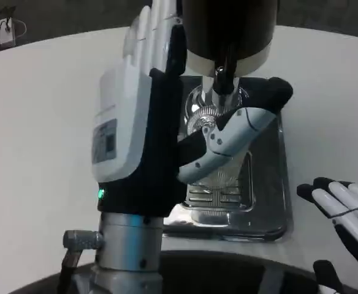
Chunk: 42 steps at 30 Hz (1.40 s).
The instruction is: Grasp the cup under the faucet to collect the drink, then remove the cup.
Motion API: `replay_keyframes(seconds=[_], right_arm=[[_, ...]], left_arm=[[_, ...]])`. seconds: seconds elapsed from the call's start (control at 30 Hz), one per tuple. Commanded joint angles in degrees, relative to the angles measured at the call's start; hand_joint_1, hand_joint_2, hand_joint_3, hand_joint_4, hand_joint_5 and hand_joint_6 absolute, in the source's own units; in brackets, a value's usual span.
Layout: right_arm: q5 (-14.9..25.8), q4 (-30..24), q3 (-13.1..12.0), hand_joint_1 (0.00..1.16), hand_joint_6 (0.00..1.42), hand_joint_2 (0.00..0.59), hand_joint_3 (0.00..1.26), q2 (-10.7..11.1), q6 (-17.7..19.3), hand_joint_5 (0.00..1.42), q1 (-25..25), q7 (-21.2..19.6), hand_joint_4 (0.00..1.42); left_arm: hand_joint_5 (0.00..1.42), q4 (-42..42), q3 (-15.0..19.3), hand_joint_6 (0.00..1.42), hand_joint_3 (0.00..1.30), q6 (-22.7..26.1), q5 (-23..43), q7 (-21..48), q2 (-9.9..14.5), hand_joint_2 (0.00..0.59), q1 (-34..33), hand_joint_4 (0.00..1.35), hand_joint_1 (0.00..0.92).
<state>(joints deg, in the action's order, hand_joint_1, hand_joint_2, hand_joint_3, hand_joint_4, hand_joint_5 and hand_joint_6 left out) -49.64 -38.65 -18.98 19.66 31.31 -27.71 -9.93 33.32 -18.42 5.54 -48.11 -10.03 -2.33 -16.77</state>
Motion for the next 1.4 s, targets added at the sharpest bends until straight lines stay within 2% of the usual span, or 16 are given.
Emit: replay_keyframes(seconds=[0.03,0.13,0.27,0.47,0.9,1.4], right_arm=[[0.5,-0.3,0.1,0.16,0.22,0.571,0.15,-0.4,0.7,0.16,-0.9,-0.4,0.12],[0.6,-0.4,0.0,0.16,0.23,0.571,0.15,-0.5,0.8,0.16,-1.2,-0.5,0.12],[0.9,-0.6,-0.5,0.16,0.23,0.571,0.15,-0.3,1.2,0.16,-1.6,-0.5,0.12],[1.8,-0.4,-1.6,0.16,0.23,0.571,0.16,0.2,1.4,0.16,-1.6,-0.3,0.12],[2.7,-0.3,-1.8,0.15,0.25,0.571,0.16,0.3,1.2,0.17,-1.0,0.1,0.12],[2.8,0.3,-0.9,0.15,0.26,0.571,0.16,-0.1,0.3,0.17,0.5,0.6,0.12]], left_arm=[[0.0,-2.9,-0.5,0.0,0.0,-0.1,0.2,-1.0,-2.0,0.134,-1.2,0.0,0.0],[0.0,-6.7,-0.7,0.0,0.0,-0.9,1.7,-2.9,-3.4,0.136,-2.4,0.0,0.0],[0.0,-9.7,-1.8,0.0,0.0,-1.3,1.7,-2.7,-3.7,0.137,-4.2,0.0,0.0],[0.0,-11.9,-2.7,0.0,0.0,-1.6,2.0,-1.5,-3.0,0.139,-6.3,0.0,0.0],[0.0,-13.6,-4.7,0.0,0.0,-1.0,1.0,-0.1,-2.4,0.14,-7.4,0.0,0.0],[0.0,-12.4,-5.9,0.0,0.0,2.1,-3.4,8.9,-0.3,0.131,-10.3,0.0,0.0]])
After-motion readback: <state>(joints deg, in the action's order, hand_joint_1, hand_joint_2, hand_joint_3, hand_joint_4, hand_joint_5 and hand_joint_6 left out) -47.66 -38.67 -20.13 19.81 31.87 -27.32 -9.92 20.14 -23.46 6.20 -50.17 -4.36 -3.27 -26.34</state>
